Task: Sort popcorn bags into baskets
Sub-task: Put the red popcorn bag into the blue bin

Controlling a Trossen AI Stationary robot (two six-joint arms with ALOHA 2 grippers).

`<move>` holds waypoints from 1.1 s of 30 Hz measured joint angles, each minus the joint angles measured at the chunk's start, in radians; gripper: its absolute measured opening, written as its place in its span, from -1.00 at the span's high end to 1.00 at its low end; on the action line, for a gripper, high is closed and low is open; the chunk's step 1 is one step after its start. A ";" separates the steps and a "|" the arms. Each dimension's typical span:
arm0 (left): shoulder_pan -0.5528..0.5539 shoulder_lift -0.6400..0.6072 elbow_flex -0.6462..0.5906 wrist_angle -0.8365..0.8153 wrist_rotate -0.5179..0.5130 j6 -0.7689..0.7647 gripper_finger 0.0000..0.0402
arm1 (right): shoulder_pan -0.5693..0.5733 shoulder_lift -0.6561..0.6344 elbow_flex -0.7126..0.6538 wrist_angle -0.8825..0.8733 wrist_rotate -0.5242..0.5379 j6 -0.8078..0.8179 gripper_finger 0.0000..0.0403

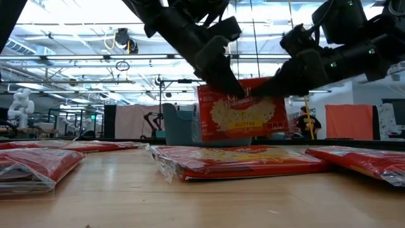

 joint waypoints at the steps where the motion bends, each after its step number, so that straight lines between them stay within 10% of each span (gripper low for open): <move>1: 0.001 -0.012 0.000 -0.012 0.000 0.005 0.82 | 0.000 -0.014 -0.001 -0.005 0.000 0.003 0.45; 11: 0.030 -0.154 -0.001 -0.119 0.003 0.039 0.83 | 0.000 -0.220 -0.021 -0.097 0.027 0.011 0.04; 33: 0.312 -0.316 0.283 -0.344 0.073 0.250 0.84 | 0.001 -0.359 -0.135 -0.191 0.011 0.015 0.00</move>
